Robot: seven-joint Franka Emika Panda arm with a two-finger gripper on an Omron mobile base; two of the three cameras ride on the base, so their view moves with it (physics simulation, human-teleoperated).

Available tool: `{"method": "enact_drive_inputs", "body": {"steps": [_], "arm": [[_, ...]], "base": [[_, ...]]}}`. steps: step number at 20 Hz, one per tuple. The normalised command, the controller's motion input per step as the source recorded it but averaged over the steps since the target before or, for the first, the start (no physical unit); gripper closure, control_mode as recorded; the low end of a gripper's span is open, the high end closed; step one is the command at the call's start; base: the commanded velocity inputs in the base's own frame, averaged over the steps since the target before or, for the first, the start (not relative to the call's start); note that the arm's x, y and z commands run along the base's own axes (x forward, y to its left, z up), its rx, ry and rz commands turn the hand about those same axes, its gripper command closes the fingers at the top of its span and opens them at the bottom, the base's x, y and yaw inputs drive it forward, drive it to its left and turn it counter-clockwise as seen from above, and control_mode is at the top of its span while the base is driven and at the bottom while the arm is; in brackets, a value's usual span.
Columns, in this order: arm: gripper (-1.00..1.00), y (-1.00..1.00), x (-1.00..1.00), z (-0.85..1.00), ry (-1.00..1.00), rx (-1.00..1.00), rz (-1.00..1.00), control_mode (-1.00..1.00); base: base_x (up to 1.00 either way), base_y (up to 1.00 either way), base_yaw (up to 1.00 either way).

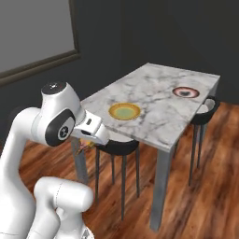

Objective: Take the chicken drumsticks from the pan and place one on each plate on the dining counter.

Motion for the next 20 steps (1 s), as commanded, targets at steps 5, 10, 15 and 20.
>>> {"method": "enact_drive_inputs", "body": {"steps": [5, 10, 15, 20], "arm": [[1.00, 0.00, 0.00, 0.00, 0.00, 0.00, 0.00, 1.00], [1.00, 0.00, 0.00, 0.00, 0.00, 0.00, 0.00, 1.00], [1.00, 0.00, 0.00, 0.00, 0.00, 0.00, 0.00, 1.00], [1.00, 0.00, 0.00, 0.00, 0.00, 0.00, 0.00, 1.00]], "base": [[0.80, 0.35, -0.03], [0.62, 0.35, -0.02], [0.47, 0.19, 0.00], [0.61, 0.00, 0.00]]}}
